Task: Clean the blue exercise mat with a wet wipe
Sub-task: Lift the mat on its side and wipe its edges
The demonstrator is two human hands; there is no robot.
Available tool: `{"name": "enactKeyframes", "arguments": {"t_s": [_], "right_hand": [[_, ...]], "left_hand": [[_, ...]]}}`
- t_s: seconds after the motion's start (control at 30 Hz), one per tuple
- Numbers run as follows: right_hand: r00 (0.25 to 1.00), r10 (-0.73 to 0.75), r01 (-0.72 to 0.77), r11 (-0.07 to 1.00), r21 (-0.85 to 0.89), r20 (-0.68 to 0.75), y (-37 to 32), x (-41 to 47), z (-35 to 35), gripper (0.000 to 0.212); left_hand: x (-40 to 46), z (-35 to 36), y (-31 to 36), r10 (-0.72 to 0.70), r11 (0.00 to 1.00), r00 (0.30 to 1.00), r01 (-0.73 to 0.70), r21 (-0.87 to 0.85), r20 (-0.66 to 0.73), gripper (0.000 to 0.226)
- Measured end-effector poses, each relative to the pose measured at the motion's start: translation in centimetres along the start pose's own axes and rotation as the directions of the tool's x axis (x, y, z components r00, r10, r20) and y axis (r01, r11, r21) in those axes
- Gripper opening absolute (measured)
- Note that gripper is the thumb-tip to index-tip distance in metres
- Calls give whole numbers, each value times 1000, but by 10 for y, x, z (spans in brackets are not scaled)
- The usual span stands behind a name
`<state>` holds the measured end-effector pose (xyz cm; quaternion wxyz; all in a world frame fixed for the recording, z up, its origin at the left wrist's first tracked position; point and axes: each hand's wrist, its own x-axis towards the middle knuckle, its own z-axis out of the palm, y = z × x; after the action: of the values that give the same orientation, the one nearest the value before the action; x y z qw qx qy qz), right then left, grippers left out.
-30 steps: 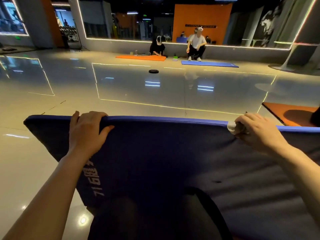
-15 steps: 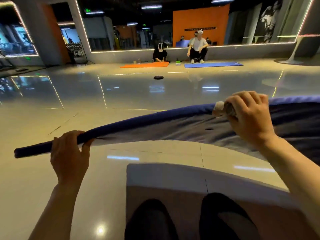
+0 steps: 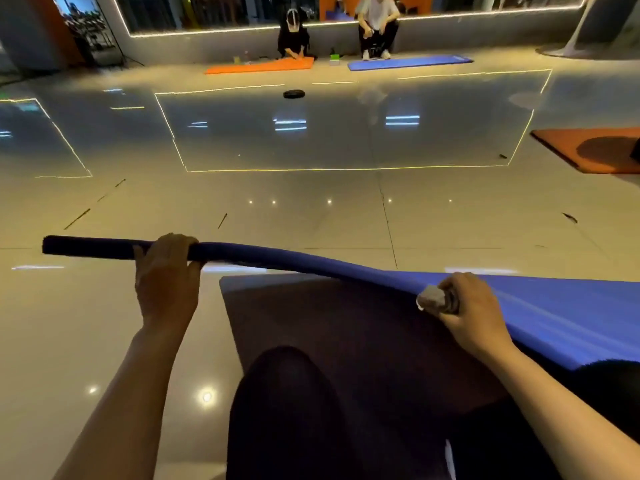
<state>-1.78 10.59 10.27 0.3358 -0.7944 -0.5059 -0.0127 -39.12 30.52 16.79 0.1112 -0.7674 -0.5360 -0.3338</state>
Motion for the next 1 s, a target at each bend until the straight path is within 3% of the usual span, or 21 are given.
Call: {"name": "enactKeyframes", "arguments": {"t_s": [0.1,0.23,0.4,0.47,0.53,0.63,0.73,0.83,0.9,0.97,1.0], "right_hand": [[995,65,-66,998,6,75,14,-29,24,30],[965,226,-228,974,-1,137,45,-86,61,42],[896,435,-441,894,80,85,63,-120,66,13],[862,501,-507,853,120,78,61,-118,60,23],[887,453,-461,870,176,84,49,-106,56,27],[971,235,-240,943,229,51,15,-77,53,28],[999,51,-54,982,184,19,-10,-54,54,25],[1000,-4,6,999,48,-25,-13,-46,55,20],[1000,-10,10,1000,-4,-22,-11,-43,53,20],[1000,5,-5,1000,-8,4,-11,-40,52,20],[1000,-3,3,1000,-1,18,-12,-40,53,20]], "left_hand": [[-7,6,12,12,999,998,-9,-33,69,24],[-14,28,40,164,986,983,-164,-14,78,27],[-8,50,87,323,942,946,-320,-102,10,23],[-9,56,107,399,910,917,-395,-126,-1,21],[-14,64,123,475,872,879,-475,-122,-27,18],[-28,72,143,532,836,842,-539,-102,-89,15],[-44,73,153,550,824,824,-562,-71,-139,12],[-58,73,152,512,845,853,-522,-117,-105,22],[-67,70,146,419,882,907,-420,-216,-50,36],[-78,62,139,126,917,991,-134,-377,-45,53],[-79,55,134,-137,852,990,110,-513,-16,64]]}}
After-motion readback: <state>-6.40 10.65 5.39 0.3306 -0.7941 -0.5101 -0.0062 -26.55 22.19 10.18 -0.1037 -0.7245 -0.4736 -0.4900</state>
